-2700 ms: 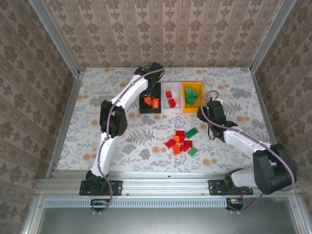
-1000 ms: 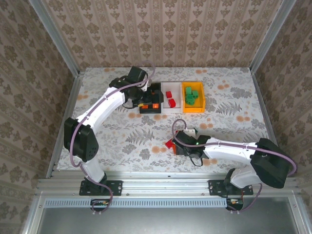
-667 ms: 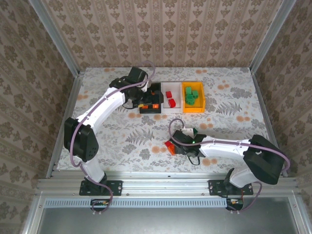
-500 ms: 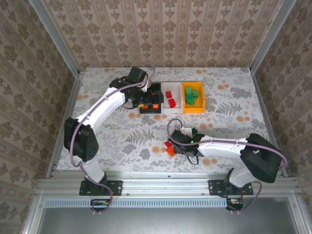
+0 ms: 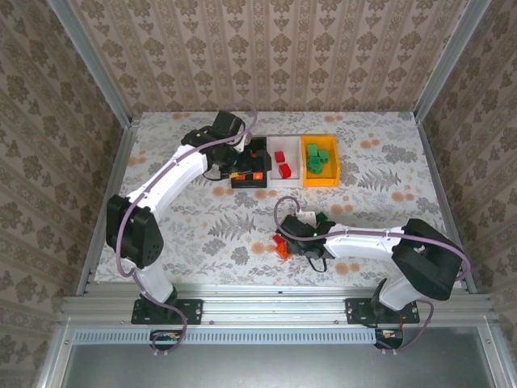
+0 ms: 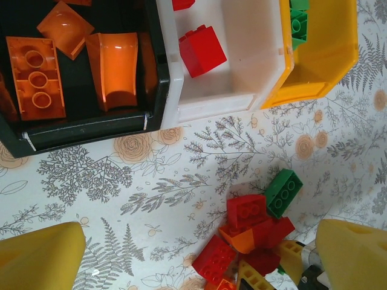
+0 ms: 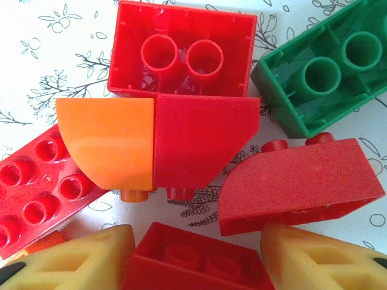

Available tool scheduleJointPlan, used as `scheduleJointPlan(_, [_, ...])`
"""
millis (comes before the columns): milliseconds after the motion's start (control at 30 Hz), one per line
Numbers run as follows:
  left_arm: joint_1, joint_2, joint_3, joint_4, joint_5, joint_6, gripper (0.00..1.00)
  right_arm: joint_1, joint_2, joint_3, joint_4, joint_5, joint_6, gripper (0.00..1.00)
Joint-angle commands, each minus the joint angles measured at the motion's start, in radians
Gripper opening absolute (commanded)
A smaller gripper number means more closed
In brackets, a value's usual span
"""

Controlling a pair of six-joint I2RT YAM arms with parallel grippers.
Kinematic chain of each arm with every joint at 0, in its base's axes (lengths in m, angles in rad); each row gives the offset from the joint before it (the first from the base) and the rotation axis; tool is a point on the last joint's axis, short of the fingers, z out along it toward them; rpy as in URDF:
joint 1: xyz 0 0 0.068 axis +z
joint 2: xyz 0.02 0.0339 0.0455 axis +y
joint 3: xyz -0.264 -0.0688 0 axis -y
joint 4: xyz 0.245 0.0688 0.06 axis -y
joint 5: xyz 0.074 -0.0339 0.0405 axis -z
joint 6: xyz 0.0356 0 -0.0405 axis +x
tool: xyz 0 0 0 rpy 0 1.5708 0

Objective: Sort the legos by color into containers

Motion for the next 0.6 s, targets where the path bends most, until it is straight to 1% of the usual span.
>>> scheduleJointPlan(0, [0.003,-0.01,-0.014,0.01,0.017,-0.013,0.99,0.007,0.0,0.021,-0.008,0.025,-0.016,0.55])
scheduleJointPlan(167, [0.003,-0.009,-0.015,0.011,0.019,-0.014,0.99,0.024,-0.033,0.026,-0.034,0.053,-0.021,0.51])
scheduleJointPlan(400, [0.005,-0.013,-0.014,0.01,0.014,-0.012,0.99,0.048,-0.105,0.06,-0.103,0.096,-0.036,0.5])
scheduleJointPlan(567, [0.022,-0.02,-0.01,0.005,0.01,-0.012,0.99,0.048,-0.15,0.109,-0.138,0.132,-0.082,0.5])
